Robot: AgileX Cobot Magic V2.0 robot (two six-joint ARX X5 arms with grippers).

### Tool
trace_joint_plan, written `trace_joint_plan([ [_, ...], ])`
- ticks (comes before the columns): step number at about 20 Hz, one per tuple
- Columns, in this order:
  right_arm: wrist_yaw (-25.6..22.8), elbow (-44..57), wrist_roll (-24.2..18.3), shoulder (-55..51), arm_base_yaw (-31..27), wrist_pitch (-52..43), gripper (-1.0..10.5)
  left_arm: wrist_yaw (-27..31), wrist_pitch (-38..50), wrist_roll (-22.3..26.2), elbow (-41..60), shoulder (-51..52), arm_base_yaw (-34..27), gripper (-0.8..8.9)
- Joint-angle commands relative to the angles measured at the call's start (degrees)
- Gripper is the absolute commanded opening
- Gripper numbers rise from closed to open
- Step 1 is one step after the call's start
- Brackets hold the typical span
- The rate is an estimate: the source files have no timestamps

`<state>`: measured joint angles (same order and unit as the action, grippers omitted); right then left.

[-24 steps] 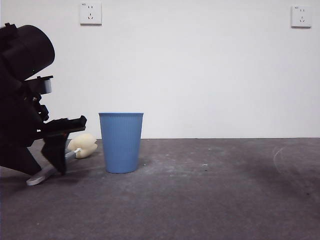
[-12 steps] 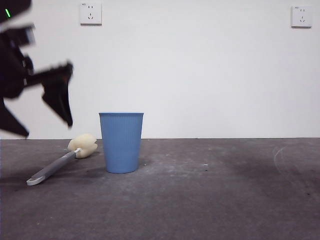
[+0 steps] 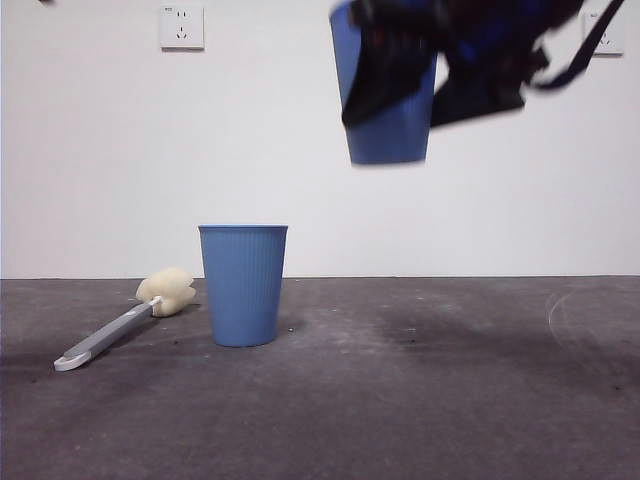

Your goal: Pick up the cup brush,pick up the cup,insert the brush into the cup,clean the cup,put the cup brush back,put the cup back to the fixed position on the table

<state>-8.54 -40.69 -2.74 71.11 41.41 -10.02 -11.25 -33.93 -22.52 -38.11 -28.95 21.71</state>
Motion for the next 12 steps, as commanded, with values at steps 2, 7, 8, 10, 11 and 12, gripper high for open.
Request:
trace_joint_plan([
  [2, 3.7, 0.6, 1.4, 8.6, -3.6, -7.0, -0.2, -1.4, -4.5, 0.6, 0.5, 3.9, 0.1, 4.09],
  [7, 5.4, 0.6, 2.5, 20.4, -6.0, -16.0, -0.2, -1.4, -7.2, 2.0, 0.5, 4.3, 0.1, 4.09],
  [8, 5.4, 0.6, 2.6, 21.9, -6.4, -17.2, -0.2, -1.4, -7.2, 2.0, 0.5, 4.3, 0.1, 4.09],
  [10, 5.4, 0.6, 2.6, 24.7, -7.6, -19.0, -0.2, -1.4, -7.2, 2.2, 0.5, 4.2, 0.1, 4.09],
  [11, 5.5, 0.6, 2.6, 25.7, -8.4, -19.5, -0.2, -1.4, -7.2, 2.3, 0.5, 4.2, 0.1, 4.09],
  [12, 5.6, 0.6, 2.6, 26.6, -9.0, -19.8, -0.2, -1.4, -7.2, 2.3, 0.5, 4.2, 0.1, 4.09],
])
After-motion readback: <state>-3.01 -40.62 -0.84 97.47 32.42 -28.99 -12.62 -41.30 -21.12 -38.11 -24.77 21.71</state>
